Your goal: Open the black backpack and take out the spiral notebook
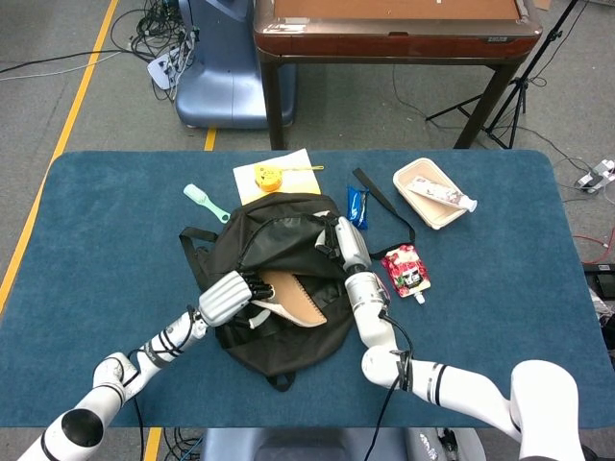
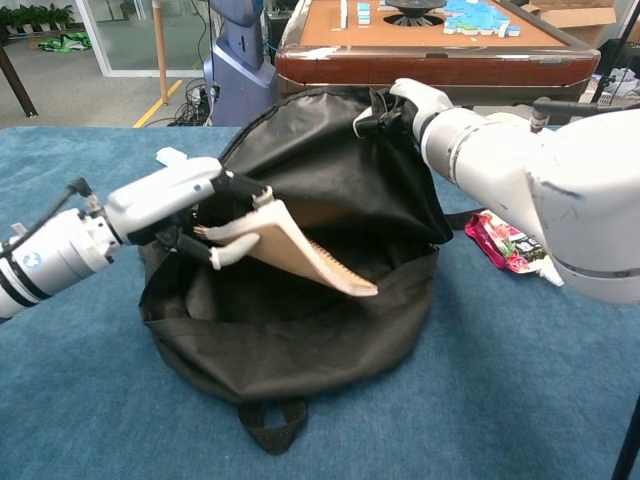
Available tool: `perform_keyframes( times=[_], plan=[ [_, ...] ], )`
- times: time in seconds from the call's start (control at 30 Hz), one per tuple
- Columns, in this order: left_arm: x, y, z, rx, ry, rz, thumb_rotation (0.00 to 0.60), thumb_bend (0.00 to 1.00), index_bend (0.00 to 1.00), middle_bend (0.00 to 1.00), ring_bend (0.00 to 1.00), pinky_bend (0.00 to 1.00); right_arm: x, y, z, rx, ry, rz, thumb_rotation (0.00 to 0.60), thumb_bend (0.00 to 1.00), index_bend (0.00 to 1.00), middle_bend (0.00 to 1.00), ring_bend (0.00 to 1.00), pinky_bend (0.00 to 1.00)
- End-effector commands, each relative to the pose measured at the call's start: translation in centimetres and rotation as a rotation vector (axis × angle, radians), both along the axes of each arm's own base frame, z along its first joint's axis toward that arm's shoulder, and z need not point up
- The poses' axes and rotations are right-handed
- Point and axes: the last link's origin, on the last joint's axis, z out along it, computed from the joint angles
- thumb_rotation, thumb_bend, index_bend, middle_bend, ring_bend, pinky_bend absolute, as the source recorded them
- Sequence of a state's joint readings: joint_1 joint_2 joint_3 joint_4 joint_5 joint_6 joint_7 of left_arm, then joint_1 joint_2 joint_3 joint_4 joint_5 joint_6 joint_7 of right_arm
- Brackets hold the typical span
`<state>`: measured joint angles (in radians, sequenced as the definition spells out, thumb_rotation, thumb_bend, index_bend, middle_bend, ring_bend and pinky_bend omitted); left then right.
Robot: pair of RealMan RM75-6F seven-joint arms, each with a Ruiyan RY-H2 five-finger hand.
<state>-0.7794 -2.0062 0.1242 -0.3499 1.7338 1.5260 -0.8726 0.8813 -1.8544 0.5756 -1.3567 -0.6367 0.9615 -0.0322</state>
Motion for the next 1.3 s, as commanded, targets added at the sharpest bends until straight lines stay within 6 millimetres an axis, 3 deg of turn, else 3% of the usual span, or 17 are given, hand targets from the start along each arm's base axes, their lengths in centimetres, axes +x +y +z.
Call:
perform_keyframes(
  times=[0.03,0.47,0.67,0.8,0.87,0.93,0.97,1.03,1.3],
  plan=[
    [0.0,-0.1,2.0,-0.014,-0.108,0.017,0.600,0.46,0.62,0.65,0.56,0.47,-0.4,0.0,0.0,0.012,-0.007,-0.001,0.600,1.00,0.55,0.28,0.21,0.19],
    [0.1,-2.1,10.3,-0.064,-0.344,0.135,0.600,0.46,0.64,0.68,0.60,0.50,-1.7,1.0,0.4,0.074,-0.028,0.052,0.600,1.00,0.53,0.26,0.19,0.19],
    [0.1,-2.7,14.0,-0.041,-0.412,0.193,0.600,0.46,0.64,0.69,0.60,0.50,-1.4,3.0,0.0,0.124,0.029,0.179,0.600,0.98,0.45,0.20,0.16,0.19],
    [-0.2,-2.7,16.1,-0.001,-0.432,0.219,0.600,0.46,0.64,0.69,0.60,0.50,-1.4,5.1,-0.5,0.181,0.137,0.322,0.600,0.77,0.33,0.13,0.08,0.12],
    [-0.4,-2.5,17.1,0.025,-0.432,0.232,0.600,0.46,0.64,0.69,0.60,0.50,-1.7,6.2,-0.6,0.217,0.231,0.412,0.600,0.59,0.19,0.07,0.03,0.06],
    [-0.6,-2.4,18.0,0.050,-0.437,0.245,0.600,0.46,0.64,0.69,0.60,0.50,-2.0,7.2,-0.4,0.236,0.308,0.492,0.600,0.35,0.03,0.01,0.00,0.01],
    [-0.7,-2.3,18.3,0.062,-0.433,0.250,0.600,0.46,0.64,0.69,0.60,0.50,-2.1,7.6,-0.2,0.239,0.330,0.520,0.600,0.23,0.00,0.00,0.00,0.00],
    [-0.8,-2.0,18.8,0.088,-0.419,0.263,0.600,0.46,0.64,0.69,0.60,0.50,-2.2,8.5,0.3,0.241,0.353,0.566,0.600,0.11,0.00,0.00,0.00,0.00],
    [-1.3,0.1,19.3,0.177,-0.339,0.307,0.600,0.46,0.63,0.69,0.60,0.50,-2.7,10.8,4.0,0.180,0.322,0.634,0.600,0.07,0.00,0.00,0.00,0.00]
  ],
)
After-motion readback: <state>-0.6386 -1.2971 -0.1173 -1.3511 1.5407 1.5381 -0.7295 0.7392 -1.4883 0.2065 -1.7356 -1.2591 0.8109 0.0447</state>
